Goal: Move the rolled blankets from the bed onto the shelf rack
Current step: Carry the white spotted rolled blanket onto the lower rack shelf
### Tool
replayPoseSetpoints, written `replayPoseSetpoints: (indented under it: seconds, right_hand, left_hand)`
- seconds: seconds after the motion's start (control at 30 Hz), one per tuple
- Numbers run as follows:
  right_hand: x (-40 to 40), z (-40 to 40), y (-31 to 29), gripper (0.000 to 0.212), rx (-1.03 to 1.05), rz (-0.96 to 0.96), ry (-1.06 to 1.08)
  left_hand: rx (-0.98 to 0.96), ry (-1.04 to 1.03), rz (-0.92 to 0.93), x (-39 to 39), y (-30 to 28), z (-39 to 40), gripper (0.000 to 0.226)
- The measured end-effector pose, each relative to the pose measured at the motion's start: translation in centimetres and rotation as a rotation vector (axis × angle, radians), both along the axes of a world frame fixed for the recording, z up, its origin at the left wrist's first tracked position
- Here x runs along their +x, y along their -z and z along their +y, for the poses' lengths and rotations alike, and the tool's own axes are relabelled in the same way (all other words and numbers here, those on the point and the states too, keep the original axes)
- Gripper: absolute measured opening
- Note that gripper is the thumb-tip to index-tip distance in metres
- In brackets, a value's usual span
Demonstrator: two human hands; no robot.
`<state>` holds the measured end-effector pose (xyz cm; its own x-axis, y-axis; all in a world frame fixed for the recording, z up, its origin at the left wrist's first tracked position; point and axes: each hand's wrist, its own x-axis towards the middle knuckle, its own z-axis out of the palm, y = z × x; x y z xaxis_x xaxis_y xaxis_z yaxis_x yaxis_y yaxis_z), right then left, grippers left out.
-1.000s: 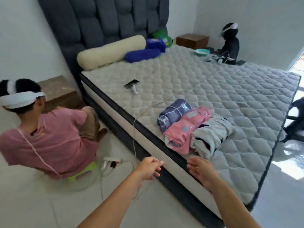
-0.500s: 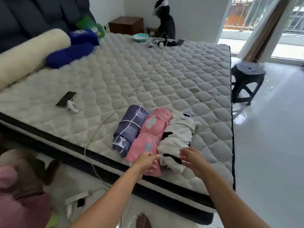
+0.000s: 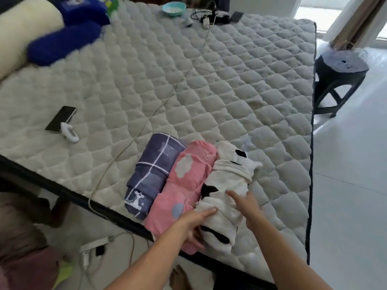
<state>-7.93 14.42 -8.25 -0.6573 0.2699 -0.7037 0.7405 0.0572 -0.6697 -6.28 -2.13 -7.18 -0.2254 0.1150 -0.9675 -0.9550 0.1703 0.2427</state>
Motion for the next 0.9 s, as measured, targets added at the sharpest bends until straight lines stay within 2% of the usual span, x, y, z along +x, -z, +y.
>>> replayPoseSetpoints:
  seconds: [0.07, 0.2, 0.33, 0.47, 0.57, 0.67, 0.7, 0.77, 0.9]
  right_hand:
    - [-2.0, 0.3, 0.4, 0.069, -0.015, 0.023, -0.058]
    - [-5.7, 1.4, 2.3, 0.084, -0.017, -0.036, -0.168]
    - [-7.6, 2.0, 3.2, 0.088, -0.071, -0.184, -0.158]
    - [-7.7, 2.3, 4.1, 0.101, -0.064, -0.206, -0.135]
    - [-7.3, 2.3, 4.3, 0.09, -0.074, -0.134, -0.079]
    - [-6.5, 2.4, 3.9, 0.073, -0.116, -0.04, 0.002]
    - [-6.1, 2.4, 3.6, 0.07, -0.127, -0.022, 0.026]
    - [-5.3, 2.3, 3.1, 0.068, -0.152, 0.012, 0.063]
    - [-2.8, 1.5, 1.4, 0.074, -0.17, 0.075, 0.088]
  left_hand:
    - [-0.014, -0.033, -0.016, -1.0, 0.6, 0.3, 0.087]
    - [-0.057, -0.062, -0.058, -2.3, 1.4, 1.2, 0.067]
    - [-0.102, -0.07, -0.061, -3.1, 1.7, 2.4, 0.059]
    - [-0.125, -0.062, -0.019, -3.3, 2.0, 2.9, 0.053]
    - [-0.118, -0.064, 0.026, -3.1, 1.4, 3.0, 0.054]
    - [-0.107, -0.068, 0.098, -2.0, 1.0, 3.0, 0.068]
    - [-0.096, -0.075, 0.127, -1.5, 0.7, 3.0, 0.067]
    - [-0.069, -0.11, 0.173, -0.3, 0.0, 2.8, 0.055]
    - [0.001, -0.2, 0.276, 3.2, -1.0, 1.6, 0.051]
